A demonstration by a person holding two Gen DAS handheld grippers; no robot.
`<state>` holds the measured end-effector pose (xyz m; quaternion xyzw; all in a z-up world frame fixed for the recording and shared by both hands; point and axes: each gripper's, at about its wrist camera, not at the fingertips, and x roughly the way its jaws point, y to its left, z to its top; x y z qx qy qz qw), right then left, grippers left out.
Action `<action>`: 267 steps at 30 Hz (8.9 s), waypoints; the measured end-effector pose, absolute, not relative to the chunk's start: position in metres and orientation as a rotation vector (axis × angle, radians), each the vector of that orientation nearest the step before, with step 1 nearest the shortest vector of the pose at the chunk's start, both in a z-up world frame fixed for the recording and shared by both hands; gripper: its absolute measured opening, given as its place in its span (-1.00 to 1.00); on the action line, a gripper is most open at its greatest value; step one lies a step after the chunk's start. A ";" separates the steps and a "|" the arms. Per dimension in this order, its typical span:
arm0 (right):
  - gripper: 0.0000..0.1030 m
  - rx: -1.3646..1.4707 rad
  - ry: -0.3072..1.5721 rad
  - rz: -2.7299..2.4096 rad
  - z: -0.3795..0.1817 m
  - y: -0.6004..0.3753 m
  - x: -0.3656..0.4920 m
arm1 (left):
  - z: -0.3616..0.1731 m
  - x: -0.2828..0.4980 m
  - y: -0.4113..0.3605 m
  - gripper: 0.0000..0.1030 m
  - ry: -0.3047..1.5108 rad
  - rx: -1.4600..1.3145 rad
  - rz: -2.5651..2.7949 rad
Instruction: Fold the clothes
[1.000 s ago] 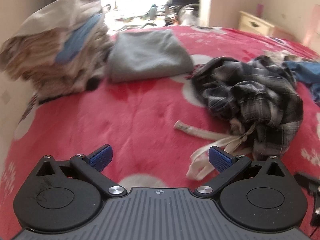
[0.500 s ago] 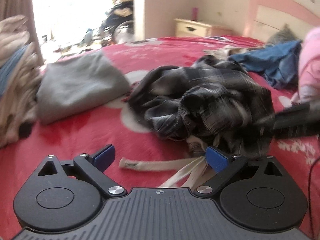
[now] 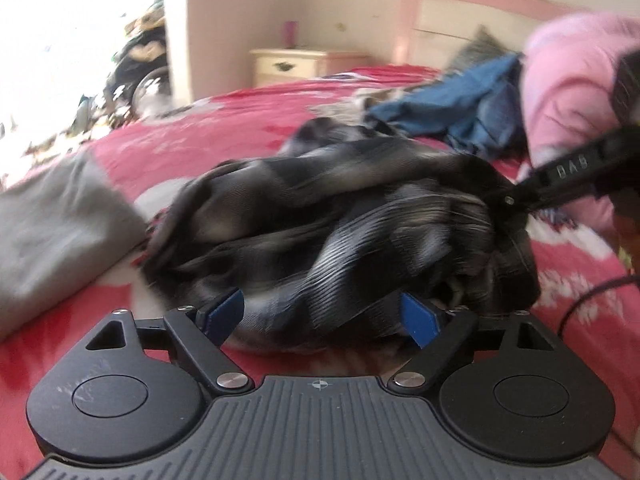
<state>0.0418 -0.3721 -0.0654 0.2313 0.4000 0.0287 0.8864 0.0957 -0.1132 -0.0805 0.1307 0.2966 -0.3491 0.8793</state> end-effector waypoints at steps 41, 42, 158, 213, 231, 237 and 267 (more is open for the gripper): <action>-0.74 1.032 0.837 0.200 -0.016 -0.467 0.112 | 0.035 0.158 0.008 -0.93 0.658 -0.162 -0.449; -0.67 1.053 0.861 0.117 -0.039 -0.474 0.126 | 0.020 0.165 0.005 -0.93 0.695 -0.154 -0.427; -0.66 0.654 0.155 0.519 0.308 -0.390 -0.056 | 0.232 -0.060 -0.016 -0.82 0.300 0.141 -0.904; -0.32 -0.351 1.016 0.925 0.004 0.243 0.115 | -0.023 -0.135 0.289 -0.75 0.762 -0.433 0.105; 0.02 0.107 0.798 0.752 0.088 -0.044 0.166 | 0.053 -0.139 0.306 -0.06 0.647 -0.324 0.160; 0.01 -0.307 0.773 0.868 0.080 -0.057 0.128 | 0.096 -0.016 0.235 0.14 0.774 0.008 0.010; -0.23 -0.200 1.133 0.746 -0.053 -0.182 -0.006 | -0.089 0.097 0.223 -0.21 1.099 -0.385 0.163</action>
